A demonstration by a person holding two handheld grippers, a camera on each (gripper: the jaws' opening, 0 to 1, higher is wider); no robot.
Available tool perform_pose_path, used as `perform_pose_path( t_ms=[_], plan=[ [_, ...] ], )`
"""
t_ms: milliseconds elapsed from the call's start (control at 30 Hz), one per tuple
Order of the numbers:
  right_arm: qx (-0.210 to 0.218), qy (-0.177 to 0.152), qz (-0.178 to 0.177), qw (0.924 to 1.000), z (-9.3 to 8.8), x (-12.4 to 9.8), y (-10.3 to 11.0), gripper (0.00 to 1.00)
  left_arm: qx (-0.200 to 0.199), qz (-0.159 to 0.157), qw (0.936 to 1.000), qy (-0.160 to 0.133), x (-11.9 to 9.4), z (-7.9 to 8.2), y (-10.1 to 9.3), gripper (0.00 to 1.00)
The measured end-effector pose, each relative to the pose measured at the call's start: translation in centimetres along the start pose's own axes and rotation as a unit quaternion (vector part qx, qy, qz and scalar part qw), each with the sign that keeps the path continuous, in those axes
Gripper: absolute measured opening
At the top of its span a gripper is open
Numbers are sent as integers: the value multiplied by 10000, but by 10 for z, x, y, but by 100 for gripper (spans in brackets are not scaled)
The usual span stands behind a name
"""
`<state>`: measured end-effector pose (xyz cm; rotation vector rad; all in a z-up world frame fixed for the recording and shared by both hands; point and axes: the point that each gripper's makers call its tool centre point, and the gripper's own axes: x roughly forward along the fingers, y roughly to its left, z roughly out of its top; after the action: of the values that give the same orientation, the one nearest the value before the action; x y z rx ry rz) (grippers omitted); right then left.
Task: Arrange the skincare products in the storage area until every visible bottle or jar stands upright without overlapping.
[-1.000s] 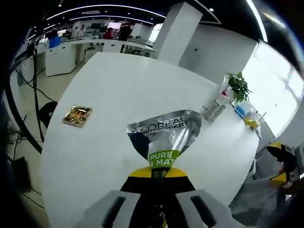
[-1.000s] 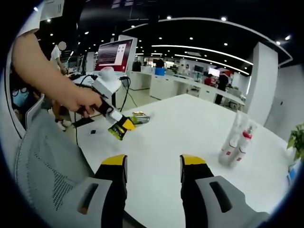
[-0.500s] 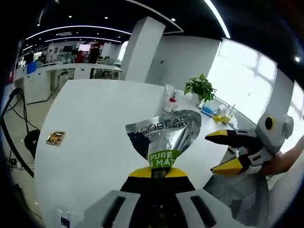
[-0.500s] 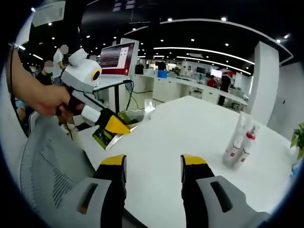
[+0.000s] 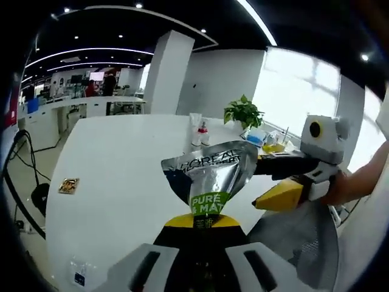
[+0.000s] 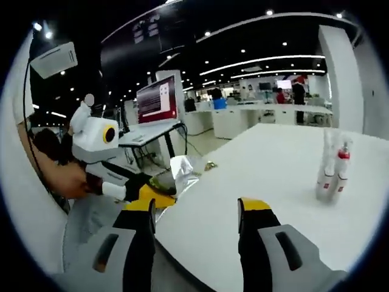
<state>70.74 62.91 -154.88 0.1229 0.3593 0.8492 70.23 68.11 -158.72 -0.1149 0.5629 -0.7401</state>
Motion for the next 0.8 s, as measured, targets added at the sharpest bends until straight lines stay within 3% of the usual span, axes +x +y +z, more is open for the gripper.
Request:
perform_pose_path(
  t_ms=[100,200,300,433,800],
  plan=[
    [568,-168,181,9981,6,1,11,51,181,80,9998,89,-2,-6,-1,5],
    [909,-185,241,9954,2,6,21,50,300,-151,9994,18,-2,-8,-13,5],
    [804,-112,266,9963,-1,10,26,51,576,-90,9982,116,1,-13,-11,5],
    [1023,-200,321,9940,3,12,26,50,525,-165,9985,53,3,-10,-16,5],
    [1304,-216,308,9908,1,16,29,31,865,-326,9957,34,3,-13,-30,7]
  ],
)
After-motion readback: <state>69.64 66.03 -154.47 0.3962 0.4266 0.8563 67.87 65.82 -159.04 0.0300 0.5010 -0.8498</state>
